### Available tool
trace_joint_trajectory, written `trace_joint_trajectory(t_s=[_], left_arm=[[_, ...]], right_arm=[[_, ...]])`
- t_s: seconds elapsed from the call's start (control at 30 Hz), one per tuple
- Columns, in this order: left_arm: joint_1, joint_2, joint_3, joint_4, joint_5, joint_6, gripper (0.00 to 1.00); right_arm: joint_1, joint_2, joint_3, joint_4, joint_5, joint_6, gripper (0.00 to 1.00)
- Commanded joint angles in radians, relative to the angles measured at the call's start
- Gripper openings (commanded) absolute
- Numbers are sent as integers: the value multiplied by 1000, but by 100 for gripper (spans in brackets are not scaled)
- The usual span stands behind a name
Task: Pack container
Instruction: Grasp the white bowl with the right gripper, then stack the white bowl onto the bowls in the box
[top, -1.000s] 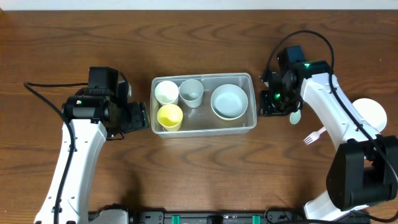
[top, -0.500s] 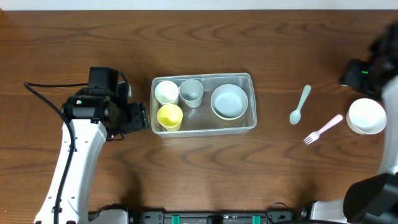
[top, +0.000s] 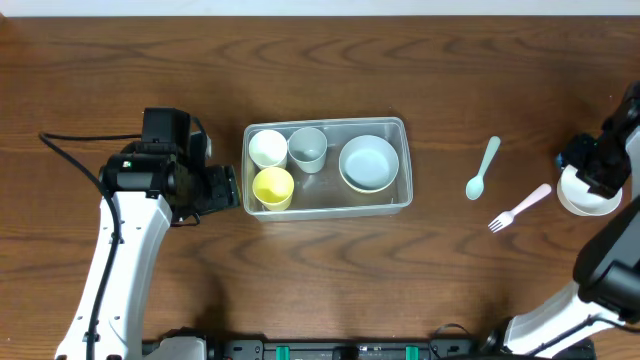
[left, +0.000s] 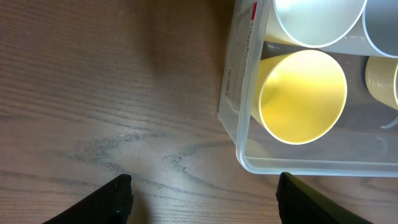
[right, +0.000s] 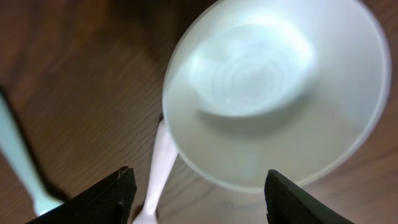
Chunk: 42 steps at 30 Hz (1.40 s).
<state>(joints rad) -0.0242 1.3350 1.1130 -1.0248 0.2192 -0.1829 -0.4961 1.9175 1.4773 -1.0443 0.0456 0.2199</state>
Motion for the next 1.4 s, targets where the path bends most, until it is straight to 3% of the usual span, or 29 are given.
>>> trace_joint_trajectory(t_s=[0.0,0.13,0.47,0.63,0.83,1.03,1.13,1.37], left_arm=[[0,-9,-2,-6,5,13,75],[0,-9,-2,-6,5,13,75],[0,-9,-2,-6,5,13,75],[0,-9,-2,-6,5,13,75],[0,-9,-2,-6,5,13,75],[0,-9,-2,-6,5,13,75],[0,-9,-2,-6,5,13,75],[0,-9,-2,-6,5,13,75]], right_arm=[[-15,45,0,13,11,8,66],[-15,97,0,23,10,3,59],[-15,132,0,47,10,3,16],[-15,132,0,50,8,3,1],[-13,105,40,4,-87,-1,1],[45,-38,162,-74,-270,-112,1],[132,-146,192,-80,-407,-227,1],[507,-312,195,-89,-348,-376,1]])
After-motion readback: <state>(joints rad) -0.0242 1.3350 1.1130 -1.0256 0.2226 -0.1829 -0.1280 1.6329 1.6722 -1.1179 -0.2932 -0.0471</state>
